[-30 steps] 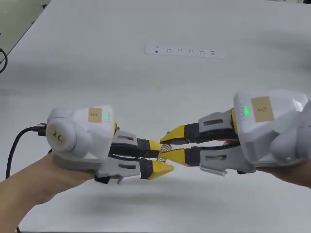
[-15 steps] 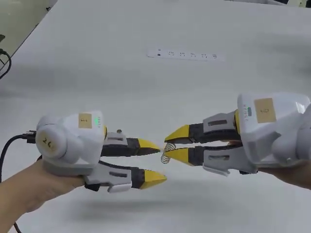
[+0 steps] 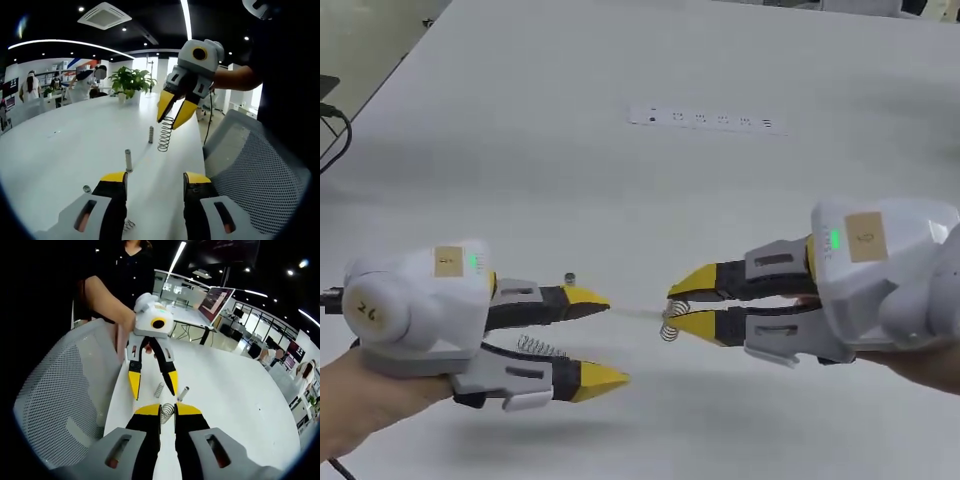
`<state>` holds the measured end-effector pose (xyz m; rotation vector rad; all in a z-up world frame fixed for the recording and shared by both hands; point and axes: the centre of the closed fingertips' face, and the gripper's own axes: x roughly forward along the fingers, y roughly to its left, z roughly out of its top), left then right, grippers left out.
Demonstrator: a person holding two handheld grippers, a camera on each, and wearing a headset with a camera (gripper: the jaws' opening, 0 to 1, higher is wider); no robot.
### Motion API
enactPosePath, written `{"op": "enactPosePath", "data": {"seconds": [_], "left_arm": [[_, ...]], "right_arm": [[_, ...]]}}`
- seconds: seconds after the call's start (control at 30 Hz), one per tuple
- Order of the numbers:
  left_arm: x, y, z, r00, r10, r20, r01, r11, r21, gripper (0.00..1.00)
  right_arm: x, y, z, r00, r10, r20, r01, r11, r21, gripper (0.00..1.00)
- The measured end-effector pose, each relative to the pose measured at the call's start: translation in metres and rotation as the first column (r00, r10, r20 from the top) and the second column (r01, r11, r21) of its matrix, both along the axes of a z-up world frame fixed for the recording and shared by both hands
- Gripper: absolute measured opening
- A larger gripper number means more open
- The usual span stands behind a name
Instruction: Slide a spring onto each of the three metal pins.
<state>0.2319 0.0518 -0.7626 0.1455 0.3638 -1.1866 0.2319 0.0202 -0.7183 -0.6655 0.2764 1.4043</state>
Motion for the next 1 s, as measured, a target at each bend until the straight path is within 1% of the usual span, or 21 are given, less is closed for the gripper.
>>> {"op": "enactPosePath", "data": {"seconds": [0.07,0.17,0.27,0.33,0.4,0.5,0.6,0.67,0.77,0.8,0.83,0.9,1.0], "left_arm": [[0.001,0.003,-0.001,1.000,0.012,-0.001,-0.012,1.000,0.001,0.40],[0.001,0.008,0.001,0.999,0.032,-0.003,-0.032,0.999,-0.016,0.44],[0.001,0.014,-0.002,0.999,0.050,-0.005,-0.051,0.999,-0.012,0.44],[0.001,0.018,-0.003,0.998,0.062,-0.009,-0.062,0.998,-0.011,0.46],[0.002,0.024,-0.004,0.996,0.085,-0.010,-0.085,0.996,-0.008,0.49],[0.004,0.031,-0.003,0.993,0.121,-0.010,-0.121,0.992,-0.024,0.53],[0.006,0.038,-0.006,0.990,0.142,-0.014,-0.142,0.990,-0.014,0.57],[0.006,0.041,-0.008,0.988,0.152,-0.010,-0.152,0.988,-0.003,0.59],[0.009,0.048,-0.011,0.984,0.179,-0.001,-0.179,0.984,0.011,0.66],[0.009,0.050,-0.012,0.983,0.185,-0.003,-0.185,0.983,0.011,0.70],[0.009,0.052,-0.014,0.981,0.195,-0.013,-0.195,0.981,0.011,0.71],[0.009,0.056,-0.016,0.979,0.204,-0.011,-0.204,0.979,0.015,0.73],[0.009,0.060,-0.018,0.975,0.221,-0.011,-0.220,0.975,0.020,0.80]], "right_arm": [[0.000,-0.001,0.000,1.000,-0.002,0.002,0.002,1.000,-0.001,0.07],[0.002,-0.002,0.000,1.000,-0.007,0.002,0.007,1.000,-0.002,0.07],[0.003,-0.004,-0.001,1.000,-0.016,0.003,0.016,1.000,-0.005,0.07],[0.004,-0.005,-0.002,1.000,-0.019,0.005,0.019,1.000,-0.008,0.07],[0.005,-0.007,-0.002,1.000,-0.024,0.003,0.024,1.000,-0.009,0.07],[0.006,-0.008,-0.004,1.000,-0.030,0.005,0.031,0.999,-0.015,0.07],[0.006,-0.008,-0.005,1.000,-0.030,0.008,0.030,0.999,-0.020,0.07],[0.006,-0.008,-0.005,0.999,-0.032,0.006,0.032,0.999,-0.019,0.07],[0.008,-0.009,-0.004,0.999,-0.034,0.012,0.034,0.999,-0.021,0.07],[0.009,-0.010,-0.005,0.999,-0.036,0.013,0.036,0.999,-0.023,0.07],[0.009,-0.010,-0.005,0.999,-0.039,0.014,0.039,0.999,-0.024,0.07],[0.011,-0.012,-0.006,0.999,-0.044,0.014,0.044,0.999,-0.025,0.07],[0.013,-0.013,-0.007,0.999,-0.050,0.015,0.050,0.998,-0.028,0.07]]}}
